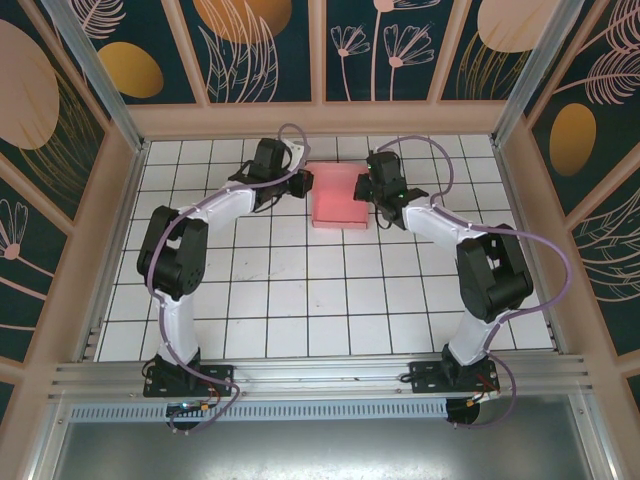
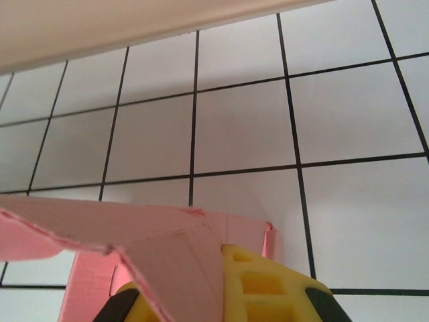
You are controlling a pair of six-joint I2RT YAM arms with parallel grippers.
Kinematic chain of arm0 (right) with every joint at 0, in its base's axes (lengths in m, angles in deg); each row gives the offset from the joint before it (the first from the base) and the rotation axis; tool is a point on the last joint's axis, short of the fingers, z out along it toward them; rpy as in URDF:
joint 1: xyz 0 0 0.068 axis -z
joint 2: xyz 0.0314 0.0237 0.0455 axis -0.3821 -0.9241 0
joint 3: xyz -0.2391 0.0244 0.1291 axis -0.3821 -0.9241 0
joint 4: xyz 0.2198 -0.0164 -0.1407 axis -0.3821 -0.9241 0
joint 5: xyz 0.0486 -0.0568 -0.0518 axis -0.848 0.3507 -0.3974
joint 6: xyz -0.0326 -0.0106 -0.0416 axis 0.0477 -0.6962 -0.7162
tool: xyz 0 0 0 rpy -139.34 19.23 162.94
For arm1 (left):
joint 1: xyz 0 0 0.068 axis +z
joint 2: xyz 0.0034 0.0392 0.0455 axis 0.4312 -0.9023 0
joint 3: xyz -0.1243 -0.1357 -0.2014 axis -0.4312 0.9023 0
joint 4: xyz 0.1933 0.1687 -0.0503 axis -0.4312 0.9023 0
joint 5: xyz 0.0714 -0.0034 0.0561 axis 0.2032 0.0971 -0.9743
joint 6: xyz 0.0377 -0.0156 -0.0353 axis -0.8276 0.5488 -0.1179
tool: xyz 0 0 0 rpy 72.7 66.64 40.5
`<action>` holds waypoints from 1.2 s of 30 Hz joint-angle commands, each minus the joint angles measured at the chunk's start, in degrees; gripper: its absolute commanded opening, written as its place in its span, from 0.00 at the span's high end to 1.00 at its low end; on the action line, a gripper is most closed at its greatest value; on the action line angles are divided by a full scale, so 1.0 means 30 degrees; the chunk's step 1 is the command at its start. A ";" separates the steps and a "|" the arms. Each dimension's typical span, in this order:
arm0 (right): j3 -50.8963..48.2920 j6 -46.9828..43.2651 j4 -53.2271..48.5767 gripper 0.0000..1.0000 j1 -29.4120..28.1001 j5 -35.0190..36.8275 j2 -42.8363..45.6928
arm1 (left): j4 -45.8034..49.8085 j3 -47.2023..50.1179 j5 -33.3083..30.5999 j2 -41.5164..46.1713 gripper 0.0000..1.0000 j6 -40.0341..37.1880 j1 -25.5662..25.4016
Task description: Fold the paper box
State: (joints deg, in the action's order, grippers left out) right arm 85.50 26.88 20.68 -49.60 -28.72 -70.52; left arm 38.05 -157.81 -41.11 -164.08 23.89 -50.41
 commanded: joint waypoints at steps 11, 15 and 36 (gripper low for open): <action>-0.2804 0.1966 0.4841 1.00 -0.0681 0.2004 0.0734 | -0.4485 0.1426 -0.3398 0.1018 1.00 0.2617 -0.1145; -0.3378 0.2153 0.5311 1.00 -0.0791 0.2416 0.0939 | -0.5433 0.2227 -0.3358 0.1213 1.00 0.2858 -0.1205; -0.6444 0.2266 0.8499 1.00 -0.2150 0.4677 0.1457 | -0.7616 0.4489 -0.2537 0.1698 1.00 0.3070 -0.1263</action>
State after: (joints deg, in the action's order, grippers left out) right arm 69.11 32.23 42.65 -55.22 -17.55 -68.29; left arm 19.60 -145.33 -50.05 -161.50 31.82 -54.17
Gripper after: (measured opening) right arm 0.056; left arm 0.045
